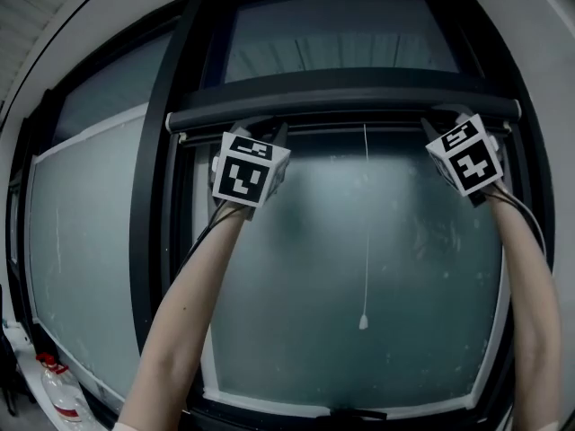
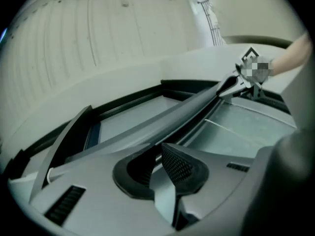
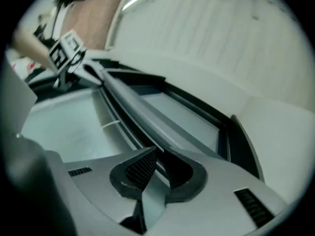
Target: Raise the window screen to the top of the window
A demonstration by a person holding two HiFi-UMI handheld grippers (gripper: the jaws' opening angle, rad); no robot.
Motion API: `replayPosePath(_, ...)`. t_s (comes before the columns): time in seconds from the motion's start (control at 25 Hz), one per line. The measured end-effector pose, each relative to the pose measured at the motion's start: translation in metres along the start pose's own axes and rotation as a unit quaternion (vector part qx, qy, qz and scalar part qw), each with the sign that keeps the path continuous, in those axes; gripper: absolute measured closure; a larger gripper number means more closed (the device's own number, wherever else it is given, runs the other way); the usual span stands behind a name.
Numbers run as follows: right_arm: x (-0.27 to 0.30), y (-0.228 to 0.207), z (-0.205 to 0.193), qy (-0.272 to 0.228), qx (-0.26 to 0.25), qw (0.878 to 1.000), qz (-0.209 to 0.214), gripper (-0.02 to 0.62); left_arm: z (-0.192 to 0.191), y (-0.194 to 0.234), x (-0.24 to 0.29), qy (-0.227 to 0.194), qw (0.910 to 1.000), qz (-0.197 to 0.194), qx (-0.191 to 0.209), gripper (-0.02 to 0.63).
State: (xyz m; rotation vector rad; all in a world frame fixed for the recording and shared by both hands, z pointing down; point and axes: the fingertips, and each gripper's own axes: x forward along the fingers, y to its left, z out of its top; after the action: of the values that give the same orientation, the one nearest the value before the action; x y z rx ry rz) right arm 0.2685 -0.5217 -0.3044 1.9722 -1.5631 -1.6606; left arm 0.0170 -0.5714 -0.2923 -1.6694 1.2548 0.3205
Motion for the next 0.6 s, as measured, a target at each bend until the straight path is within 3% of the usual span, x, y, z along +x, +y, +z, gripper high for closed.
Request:
replayPosePath(0.12,-0.03,0.0,0.0,-0.065,0.136,0.988,-0.011,0.56,-0.004,-0.015,-0.025,-0.024,0.9992,0.001,-0.031,0.566)
replayPosePath(0.32,-0.109,0.041,-0.03,-0.115,0.267,0.957,0.001,0.571,-0.059,-0.073,-0.083,-0.014,0.9937,-0.017,-0.11,0.566)
replayPosePath(0.48,-0.187,0.112,-0.07,-0.104,0.333,0.937,0.011,0.571,-0.116,-0.135,-0.156,0.026,0.9842,-0.037,-0.171,0.575)
replayPosePath(0.6,-0.237,0.194,-0.106,-0.046,0.321,0.944,0.053,0.572,-0.161,-0.178,-0.219,0.06,0.9787,-0.035,-0.193,0.578)
